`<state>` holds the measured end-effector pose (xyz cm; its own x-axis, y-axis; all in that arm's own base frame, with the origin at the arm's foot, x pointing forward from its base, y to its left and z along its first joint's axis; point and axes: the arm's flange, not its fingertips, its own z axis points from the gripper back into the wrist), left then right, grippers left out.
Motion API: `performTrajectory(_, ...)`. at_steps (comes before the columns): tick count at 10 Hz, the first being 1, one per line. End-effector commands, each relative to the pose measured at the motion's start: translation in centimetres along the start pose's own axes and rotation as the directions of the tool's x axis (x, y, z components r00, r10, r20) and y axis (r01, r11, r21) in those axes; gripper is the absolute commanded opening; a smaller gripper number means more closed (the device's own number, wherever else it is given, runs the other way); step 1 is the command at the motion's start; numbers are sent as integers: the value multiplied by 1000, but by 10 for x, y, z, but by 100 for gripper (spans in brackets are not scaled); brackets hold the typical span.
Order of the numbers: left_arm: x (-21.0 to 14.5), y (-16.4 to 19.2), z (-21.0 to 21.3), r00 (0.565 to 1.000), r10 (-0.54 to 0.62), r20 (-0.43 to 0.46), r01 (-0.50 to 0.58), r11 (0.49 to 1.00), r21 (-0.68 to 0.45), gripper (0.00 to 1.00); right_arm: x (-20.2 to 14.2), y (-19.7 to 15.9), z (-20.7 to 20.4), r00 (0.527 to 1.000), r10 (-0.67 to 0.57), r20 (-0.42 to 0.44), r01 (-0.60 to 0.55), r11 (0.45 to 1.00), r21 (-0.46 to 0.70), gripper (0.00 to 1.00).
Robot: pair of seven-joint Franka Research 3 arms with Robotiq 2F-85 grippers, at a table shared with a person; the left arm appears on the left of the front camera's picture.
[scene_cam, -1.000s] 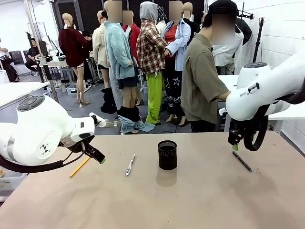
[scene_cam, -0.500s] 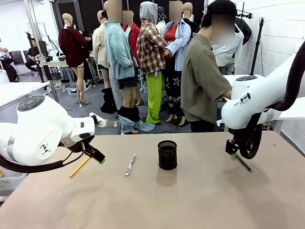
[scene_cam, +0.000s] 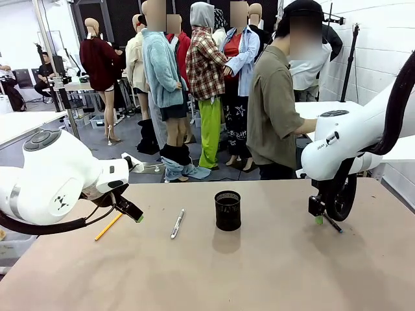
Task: Place the pens into the pen holder.
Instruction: Pick up a writing instrument from the table and place it into the Pen holder.
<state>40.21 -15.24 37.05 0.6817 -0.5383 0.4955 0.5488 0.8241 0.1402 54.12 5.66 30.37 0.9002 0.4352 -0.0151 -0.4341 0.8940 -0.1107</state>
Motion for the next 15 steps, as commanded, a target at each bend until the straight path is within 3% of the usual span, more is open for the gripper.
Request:
performTrajectory(1,0,2,1,1000,4,1,-4,1000,0,100,4,-5,-3,1000,-13,-12,14,999,30,33)
performTrajectory(2,0,2,1,1000,4,1,-4,1000,0,100,6,-7,-5,1000,5,-23,-4,998,62,13)
performTrajectory(3,0,2,1,1000,4,1,-4,1000,0,100,7,-7,-4,999,6,-32,-4,998,58,0)
performTrajectory(7,0,2,1,1000,4,1,-4,1000,0,100,6,-7,-3,996,63,-57,-58,994,88,0)
performTrajectory(10,0,2,1,1000,4,1,-4,1000,0,100,1,5,8,974,227,-12,-223,963,149,0)
performTrajectory(12,0,2,1,1000,4,1,-4,1000,0,100,-12,22,37,900,405,162,-434,872,229,0)
performTrajectory(15,0,2,1,1000,4,1,-4,1000,0,100,-22,40,73,700,557,448,-694,678,241,0)
